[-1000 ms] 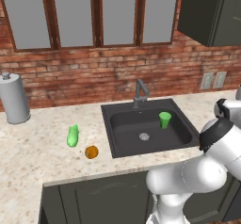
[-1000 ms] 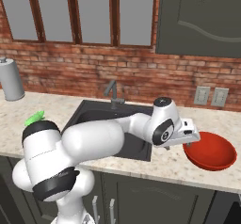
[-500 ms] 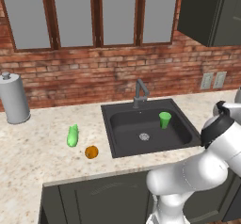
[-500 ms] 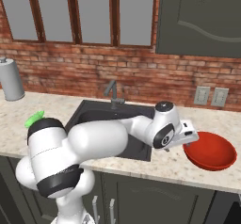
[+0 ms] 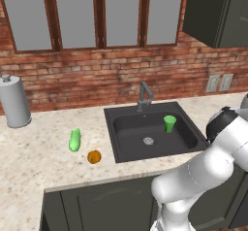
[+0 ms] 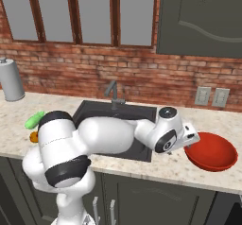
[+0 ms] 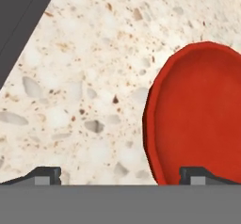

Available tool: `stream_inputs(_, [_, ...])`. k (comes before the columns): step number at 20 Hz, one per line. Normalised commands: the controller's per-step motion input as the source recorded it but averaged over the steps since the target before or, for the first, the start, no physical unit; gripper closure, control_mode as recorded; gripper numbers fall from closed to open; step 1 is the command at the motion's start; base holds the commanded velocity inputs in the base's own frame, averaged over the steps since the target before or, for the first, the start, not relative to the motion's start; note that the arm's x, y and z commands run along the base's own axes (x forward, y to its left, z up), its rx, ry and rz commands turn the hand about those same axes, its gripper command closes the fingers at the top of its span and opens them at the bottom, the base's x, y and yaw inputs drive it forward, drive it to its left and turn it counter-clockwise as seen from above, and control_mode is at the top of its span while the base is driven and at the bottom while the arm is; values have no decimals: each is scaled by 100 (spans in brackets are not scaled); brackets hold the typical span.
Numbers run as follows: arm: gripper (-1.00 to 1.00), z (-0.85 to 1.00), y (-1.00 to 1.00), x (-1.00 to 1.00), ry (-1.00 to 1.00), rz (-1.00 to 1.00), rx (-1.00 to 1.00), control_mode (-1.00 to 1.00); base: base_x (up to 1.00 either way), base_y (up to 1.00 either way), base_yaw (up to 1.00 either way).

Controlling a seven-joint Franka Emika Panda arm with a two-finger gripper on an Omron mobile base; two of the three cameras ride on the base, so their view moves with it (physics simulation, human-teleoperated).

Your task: Remove the corn and orange from the sink. Then move the bowl and cup from the counter to the sink for washing.

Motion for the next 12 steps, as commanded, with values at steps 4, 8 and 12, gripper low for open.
stream_inputs(4, [-100,-15,-10,19,0,5,-1,-100,0,0,0])
stream_inputs(8, [-100,-15,-15,16,1,1,-3,-100,0,0,0])
stream_inputs(12, [-100,-14,-18,14,6,0,-5,-100,0,0,0])
